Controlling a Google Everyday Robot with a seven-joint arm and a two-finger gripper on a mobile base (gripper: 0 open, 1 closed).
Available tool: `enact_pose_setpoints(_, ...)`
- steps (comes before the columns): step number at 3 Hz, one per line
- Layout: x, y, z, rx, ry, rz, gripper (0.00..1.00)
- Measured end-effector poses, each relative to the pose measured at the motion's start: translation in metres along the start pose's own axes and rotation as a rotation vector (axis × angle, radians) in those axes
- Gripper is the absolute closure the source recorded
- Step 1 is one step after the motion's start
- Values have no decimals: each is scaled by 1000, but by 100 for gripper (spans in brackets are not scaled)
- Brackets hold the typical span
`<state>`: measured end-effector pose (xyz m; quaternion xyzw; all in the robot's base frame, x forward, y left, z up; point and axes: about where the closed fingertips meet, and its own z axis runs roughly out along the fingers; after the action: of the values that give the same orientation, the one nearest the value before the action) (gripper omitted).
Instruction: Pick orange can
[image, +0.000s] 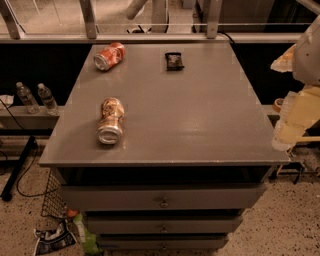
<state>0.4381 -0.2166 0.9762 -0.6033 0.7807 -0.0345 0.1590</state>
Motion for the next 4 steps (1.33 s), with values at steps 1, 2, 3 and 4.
enact_pose_setpoints(1,0,0,0,0,0,0,0)
enact_pose_setpoints(2,-34,-13,-3,22,12,-133,0)
enact_pose_setpoints(3,-99,-22,-6,46,23,-379,0)
enact_pose_setpoints(4,-178,-12,5,53,65,-679,0)
